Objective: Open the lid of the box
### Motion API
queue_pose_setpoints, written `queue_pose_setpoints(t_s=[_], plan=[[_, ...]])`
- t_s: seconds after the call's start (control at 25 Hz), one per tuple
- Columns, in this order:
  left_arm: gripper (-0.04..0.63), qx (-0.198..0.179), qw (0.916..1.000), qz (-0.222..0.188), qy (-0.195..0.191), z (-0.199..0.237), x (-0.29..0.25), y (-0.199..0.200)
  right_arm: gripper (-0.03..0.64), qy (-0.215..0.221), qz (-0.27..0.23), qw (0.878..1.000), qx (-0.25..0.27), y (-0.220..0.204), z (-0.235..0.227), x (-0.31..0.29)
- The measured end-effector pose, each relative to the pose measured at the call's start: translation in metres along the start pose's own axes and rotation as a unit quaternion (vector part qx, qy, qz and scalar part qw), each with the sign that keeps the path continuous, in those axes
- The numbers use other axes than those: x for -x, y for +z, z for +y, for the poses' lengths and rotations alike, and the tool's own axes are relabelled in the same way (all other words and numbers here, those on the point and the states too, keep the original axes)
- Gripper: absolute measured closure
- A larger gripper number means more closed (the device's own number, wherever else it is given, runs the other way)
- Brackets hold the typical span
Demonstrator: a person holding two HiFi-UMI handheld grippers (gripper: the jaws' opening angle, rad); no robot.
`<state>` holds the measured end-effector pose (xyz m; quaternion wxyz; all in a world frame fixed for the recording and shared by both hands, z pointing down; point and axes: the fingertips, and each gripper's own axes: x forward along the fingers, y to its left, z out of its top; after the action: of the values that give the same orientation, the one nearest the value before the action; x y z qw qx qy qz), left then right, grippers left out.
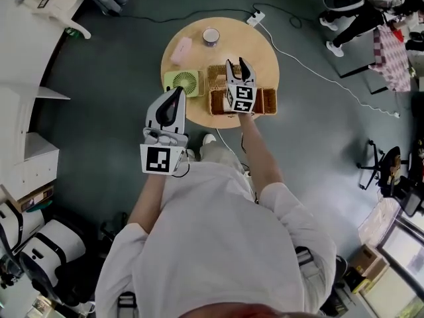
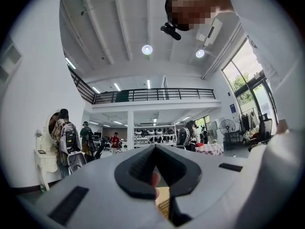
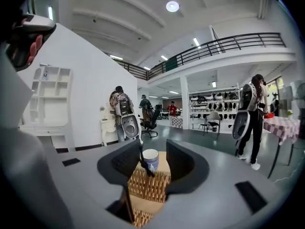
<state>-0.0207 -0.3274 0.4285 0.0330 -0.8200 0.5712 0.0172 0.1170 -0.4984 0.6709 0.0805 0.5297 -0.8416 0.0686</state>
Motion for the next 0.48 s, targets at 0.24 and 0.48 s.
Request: queue_pose_setpoints(t_s=[0.24, 0.48], plan=[[0.598, -0.008, 0.9998, -0.018, -0.010, -0.011, -0.009, 0.008, 0.431, 0.005, -0.042, 0.999, 0.008, 0.041, 0.005, 0.041], [0.598, -0.003, 0.9989, -0.040, -0.025, -0.008, 0.004, 0.030, 0.425, -0.018, -0.098, 0.995, 0.007, 0.110, 0.035, 0.108]])
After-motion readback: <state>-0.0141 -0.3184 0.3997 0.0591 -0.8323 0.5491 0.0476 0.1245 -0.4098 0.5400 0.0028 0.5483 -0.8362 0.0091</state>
